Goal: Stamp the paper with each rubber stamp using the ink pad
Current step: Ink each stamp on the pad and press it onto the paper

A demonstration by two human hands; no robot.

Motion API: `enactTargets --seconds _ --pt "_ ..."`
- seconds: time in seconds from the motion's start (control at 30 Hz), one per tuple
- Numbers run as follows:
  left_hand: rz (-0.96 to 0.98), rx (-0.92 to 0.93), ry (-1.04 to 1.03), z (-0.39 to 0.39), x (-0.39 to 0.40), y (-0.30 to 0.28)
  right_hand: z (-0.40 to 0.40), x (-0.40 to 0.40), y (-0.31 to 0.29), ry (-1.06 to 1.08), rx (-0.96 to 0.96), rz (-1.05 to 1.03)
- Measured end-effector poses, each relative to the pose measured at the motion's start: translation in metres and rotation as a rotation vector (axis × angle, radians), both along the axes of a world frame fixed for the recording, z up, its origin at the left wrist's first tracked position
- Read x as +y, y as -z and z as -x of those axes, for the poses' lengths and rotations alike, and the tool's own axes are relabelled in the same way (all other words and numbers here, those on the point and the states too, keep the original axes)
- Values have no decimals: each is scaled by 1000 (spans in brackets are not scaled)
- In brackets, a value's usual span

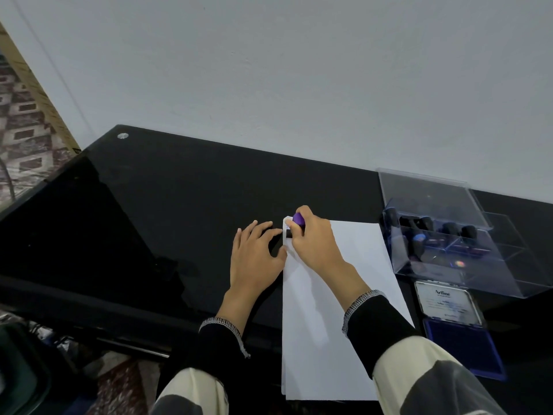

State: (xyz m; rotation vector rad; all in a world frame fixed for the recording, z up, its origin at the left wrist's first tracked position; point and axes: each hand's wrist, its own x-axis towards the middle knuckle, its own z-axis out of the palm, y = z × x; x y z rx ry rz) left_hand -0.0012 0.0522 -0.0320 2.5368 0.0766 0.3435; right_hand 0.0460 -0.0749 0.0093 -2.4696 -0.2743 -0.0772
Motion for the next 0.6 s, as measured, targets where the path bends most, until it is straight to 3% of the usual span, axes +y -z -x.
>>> enactTargets --seconds 0.33,0.5,0.6 --pt "15 60 96 1 6 -5 -15 1 -6 -22 57 2" --pt "-165 328 363 0 29 -16 -7 1 -4 -23 22 13" --pt "-338 465 419 -1 29 -18 -6 1 -4 -19 19 14"
